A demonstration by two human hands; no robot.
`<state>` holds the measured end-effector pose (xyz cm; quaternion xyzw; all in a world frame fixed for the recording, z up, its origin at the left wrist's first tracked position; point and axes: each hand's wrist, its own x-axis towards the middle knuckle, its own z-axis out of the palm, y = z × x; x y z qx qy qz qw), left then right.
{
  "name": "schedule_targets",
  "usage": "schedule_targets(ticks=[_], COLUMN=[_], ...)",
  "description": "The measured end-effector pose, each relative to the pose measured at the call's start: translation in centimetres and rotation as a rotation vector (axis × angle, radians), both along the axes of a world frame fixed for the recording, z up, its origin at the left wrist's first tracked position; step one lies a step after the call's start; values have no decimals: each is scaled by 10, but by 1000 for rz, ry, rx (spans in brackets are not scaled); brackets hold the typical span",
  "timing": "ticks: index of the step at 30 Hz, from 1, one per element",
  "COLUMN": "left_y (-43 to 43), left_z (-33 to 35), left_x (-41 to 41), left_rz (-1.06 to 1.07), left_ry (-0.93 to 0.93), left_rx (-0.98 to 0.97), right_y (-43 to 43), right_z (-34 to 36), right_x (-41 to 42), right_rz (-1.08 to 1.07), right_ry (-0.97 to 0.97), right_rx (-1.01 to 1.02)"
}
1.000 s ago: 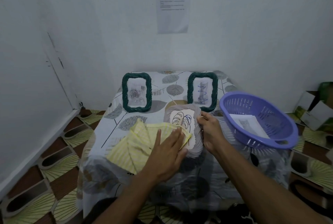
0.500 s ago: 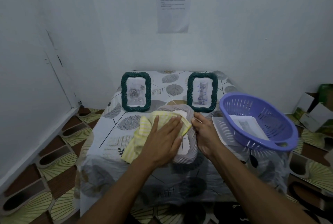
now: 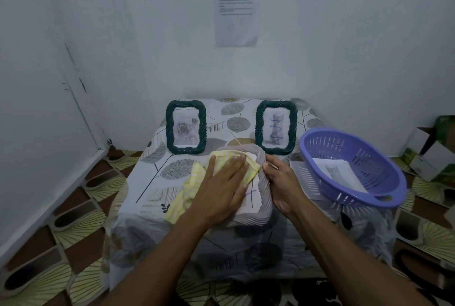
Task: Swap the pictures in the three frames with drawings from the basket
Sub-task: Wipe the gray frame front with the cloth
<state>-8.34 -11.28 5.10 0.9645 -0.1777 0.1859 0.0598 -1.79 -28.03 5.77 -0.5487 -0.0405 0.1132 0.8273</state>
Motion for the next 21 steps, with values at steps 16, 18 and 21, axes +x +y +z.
schedule_targets(ticks=[16,18,21], left_y=[-6,-1,4], left_z=[-26,-23,-13], left_x=[-35,-30,-20], left_rz=[-275,-219,-45], left_ry=[44,8,-17], left_rx=[41,53,38], right_y=[-11,-9,-6], right_z=[3,4,6], right_x=[9,8,6], right_rz=[-111,-110,-94], right_ry=[95,102,107], right_rx=[-27,-22,-2])
